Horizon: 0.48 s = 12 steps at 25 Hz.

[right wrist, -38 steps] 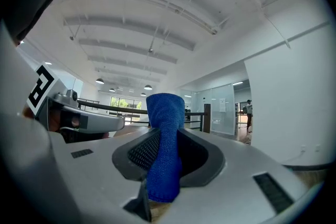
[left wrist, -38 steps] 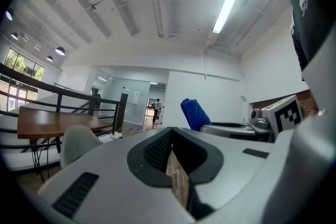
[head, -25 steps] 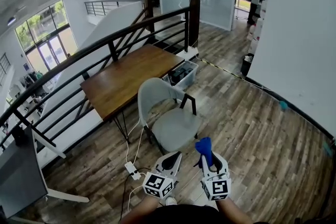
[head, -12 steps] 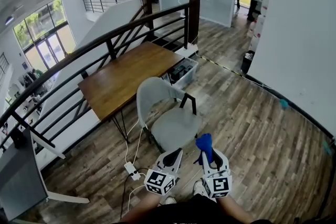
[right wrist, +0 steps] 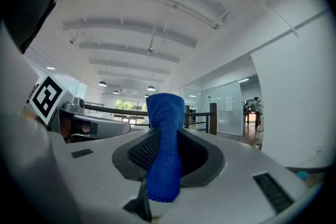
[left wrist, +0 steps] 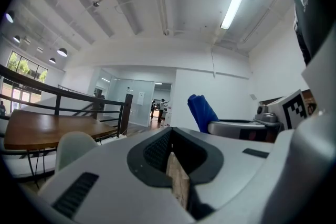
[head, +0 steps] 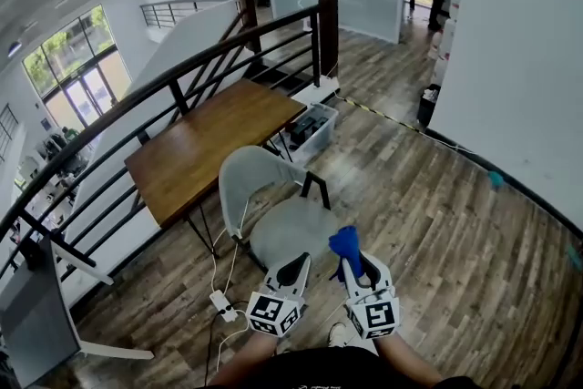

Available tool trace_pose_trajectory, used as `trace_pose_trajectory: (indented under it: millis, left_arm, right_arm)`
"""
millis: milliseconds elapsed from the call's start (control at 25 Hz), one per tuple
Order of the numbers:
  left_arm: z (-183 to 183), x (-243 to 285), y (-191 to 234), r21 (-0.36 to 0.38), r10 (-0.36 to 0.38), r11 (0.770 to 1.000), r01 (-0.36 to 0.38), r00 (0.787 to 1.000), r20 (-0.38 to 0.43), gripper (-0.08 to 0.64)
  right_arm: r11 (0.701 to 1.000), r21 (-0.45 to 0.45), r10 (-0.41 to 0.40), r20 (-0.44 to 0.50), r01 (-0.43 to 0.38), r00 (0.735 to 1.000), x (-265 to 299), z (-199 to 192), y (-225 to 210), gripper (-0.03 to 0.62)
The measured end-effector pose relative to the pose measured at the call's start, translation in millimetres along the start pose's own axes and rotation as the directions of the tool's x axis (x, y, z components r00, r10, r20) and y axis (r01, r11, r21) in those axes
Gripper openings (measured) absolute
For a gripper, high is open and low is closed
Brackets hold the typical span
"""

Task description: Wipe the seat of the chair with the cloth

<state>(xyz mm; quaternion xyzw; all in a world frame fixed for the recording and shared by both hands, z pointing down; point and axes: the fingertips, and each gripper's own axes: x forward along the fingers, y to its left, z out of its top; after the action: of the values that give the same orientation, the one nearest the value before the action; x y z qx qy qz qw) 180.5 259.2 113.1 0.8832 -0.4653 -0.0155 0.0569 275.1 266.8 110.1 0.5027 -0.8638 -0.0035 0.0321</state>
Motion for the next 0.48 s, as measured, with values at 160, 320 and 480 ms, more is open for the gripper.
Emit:
trace_pose_trajectory:
  millis: [160, 320, 480]
  left_arm:
    - [0, 35, -11, 0.004, 0.004, 1.000, -0.004, 1.000, -0.001, 0.004]
    - [-4, 58, -21, 0.007, 0.020, 1.000, -0.020, 1.000, -0.013, 0.003]
    - [-6, 73, -25, 0.024, 0.041, 0.999, -0.041, 0.999, -0.024, 0.003]
  right_arm:
    - [0.998, 0.045, 0.036, 0.020, -0.037, 0.999, 7, 4, -32, 0.103]
    - [0.995, 0.094, 0.036, 0.087, -0.044, 0.996, 10, 3, -67, 0.103]
    - [0.990, 0.112, 0.073, 0.092, -0.083, 0.993, 17, 0, -84, 0.103]
